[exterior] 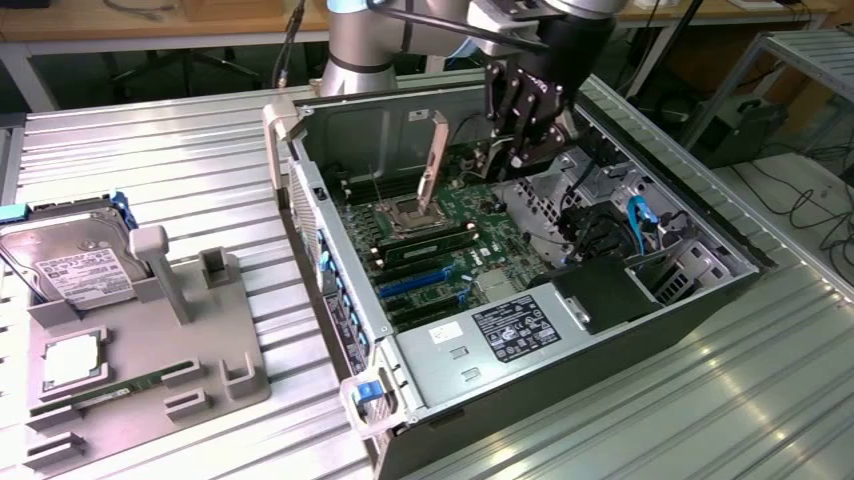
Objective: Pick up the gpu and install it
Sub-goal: 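Insert the gpu into the slot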
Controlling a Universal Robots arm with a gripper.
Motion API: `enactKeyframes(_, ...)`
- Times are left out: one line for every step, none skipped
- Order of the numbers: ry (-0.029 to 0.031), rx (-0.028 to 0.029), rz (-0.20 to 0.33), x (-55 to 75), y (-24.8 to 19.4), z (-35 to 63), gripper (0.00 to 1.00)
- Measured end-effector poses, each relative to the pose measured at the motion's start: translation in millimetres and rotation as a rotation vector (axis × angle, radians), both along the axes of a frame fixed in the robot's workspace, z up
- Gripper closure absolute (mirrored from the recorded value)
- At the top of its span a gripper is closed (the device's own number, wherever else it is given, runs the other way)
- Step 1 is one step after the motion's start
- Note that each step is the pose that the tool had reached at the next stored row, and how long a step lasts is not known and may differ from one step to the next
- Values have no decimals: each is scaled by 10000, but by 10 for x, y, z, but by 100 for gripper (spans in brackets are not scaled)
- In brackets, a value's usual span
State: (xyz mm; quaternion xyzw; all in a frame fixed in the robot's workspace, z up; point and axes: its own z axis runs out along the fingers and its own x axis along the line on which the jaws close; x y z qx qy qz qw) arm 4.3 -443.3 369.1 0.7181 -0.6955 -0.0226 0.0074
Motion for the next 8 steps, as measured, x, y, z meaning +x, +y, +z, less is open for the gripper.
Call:
enactKeyframes(0,-2,1,-38,0,-19,72)
enactKeyframes(-8,0,0,-69,0,-32,72)
enactKeyframes(-15,-1,0,-98,0,-46,72)
enactKeyframes(-19,0,-1,-127,0,-63,72)
enactKeyframes(-21,0,-11,-153,1,-83,72)
enactKeyframes(-21,-1,-19,-175,2,-100,72)
enactKeyframes(-22,-1,-22,-191,2,-118,72)
enactKeyframes(-21,-1,-23,-198,2,-136,72)
